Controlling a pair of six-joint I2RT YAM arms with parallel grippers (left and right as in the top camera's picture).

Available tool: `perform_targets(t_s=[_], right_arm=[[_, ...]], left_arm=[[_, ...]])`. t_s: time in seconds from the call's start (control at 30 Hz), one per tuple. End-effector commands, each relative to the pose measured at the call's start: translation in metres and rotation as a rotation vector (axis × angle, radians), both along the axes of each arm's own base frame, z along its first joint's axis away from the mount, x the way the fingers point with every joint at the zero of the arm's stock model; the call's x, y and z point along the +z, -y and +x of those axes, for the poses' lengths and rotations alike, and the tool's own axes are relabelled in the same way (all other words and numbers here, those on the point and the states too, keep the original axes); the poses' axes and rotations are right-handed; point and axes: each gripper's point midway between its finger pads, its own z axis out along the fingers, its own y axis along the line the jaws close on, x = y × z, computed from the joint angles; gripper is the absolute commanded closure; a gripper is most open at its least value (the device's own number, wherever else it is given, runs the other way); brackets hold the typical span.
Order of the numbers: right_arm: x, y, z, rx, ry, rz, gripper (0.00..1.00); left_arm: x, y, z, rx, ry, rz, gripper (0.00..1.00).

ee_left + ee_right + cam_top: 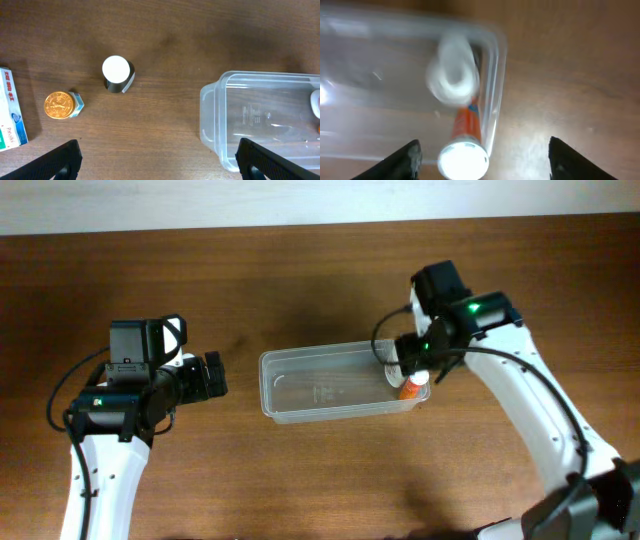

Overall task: Pack container
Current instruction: 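Grasp the orange tube and place it in the container's right end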

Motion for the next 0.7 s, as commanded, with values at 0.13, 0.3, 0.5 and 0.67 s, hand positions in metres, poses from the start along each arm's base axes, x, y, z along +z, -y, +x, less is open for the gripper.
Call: perform_targets(t_s=[0.13,0.3,0.5,0.67], right_arm=[[0.107,0.06,0.022,-0.237,0.285,0.126,0.01],[0.071,0.109,0.006,-0.399,0.118,0.177,0.01],[0.036,0.126,-0.001,-0.461,0.02,0.168,0.01],[0.021,0.125,-0.001,-0.461,-0.019,0.166,0.02]], left_arm=[[0.011,-0.005,0.008,0.025,0.033,0.026,0.01],[0.02,-0.009,0.032,0.036,0.005,0.027,0.01],[-0.016,-0.036,0.066,0.111,-0.129,0.027,0.0],[-0.072,-0.057,0.071,0.162,-0.284,0.019,0.01]])
